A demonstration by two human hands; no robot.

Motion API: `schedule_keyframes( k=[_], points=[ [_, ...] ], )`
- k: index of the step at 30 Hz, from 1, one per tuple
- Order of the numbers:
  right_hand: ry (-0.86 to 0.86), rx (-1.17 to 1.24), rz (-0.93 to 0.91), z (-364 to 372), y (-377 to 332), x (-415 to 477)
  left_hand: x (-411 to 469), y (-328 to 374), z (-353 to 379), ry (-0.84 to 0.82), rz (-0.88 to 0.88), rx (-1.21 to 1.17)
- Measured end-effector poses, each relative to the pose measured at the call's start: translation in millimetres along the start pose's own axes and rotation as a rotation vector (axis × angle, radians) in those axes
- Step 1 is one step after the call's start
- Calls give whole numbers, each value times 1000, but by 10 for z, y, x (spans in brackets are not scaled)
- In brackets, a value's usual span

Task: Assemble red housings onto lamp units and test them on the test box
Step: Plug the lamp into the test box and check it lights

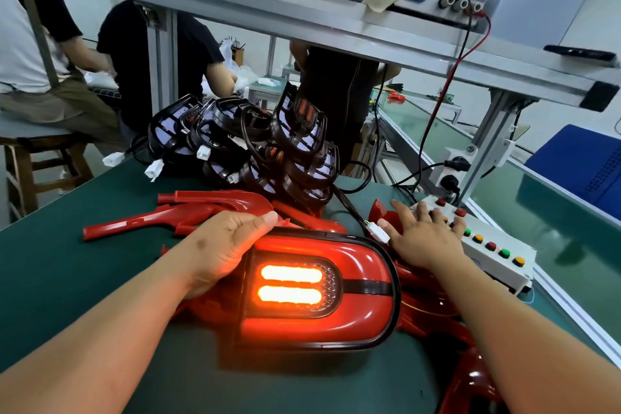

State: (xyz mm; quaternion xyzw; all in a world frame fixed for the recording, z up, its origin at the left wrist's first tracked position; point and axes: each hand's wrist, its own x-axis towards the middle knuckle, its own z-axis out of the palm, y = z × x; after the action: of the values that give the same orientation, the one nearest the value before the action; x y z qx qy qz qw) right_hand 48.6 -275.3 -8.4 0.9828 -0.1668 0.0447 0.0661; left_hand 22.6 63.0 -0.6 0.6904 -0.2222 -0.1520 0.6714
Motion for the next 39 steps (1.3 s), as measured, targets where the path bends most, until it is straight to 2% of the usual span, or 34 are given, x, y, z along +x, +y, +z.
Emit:
schedule_keyframes(
  k=[13, 20, 27, 39],
  points=[
    [-44, 2, 26, -92, -3, 6, -17, 17, 49, 17, 41, 58],
    [0, 60, 122, -64, -83, -37, -5, -8, 29, 13, 45, 49],
    [11, -87, 61, -137, -89, -11, 0, 25, 20, 4, 27, 82],
    [20, -79, 26, -118, -76, -33, 5, 21, 30, 26, 52, 70]
  ],
)
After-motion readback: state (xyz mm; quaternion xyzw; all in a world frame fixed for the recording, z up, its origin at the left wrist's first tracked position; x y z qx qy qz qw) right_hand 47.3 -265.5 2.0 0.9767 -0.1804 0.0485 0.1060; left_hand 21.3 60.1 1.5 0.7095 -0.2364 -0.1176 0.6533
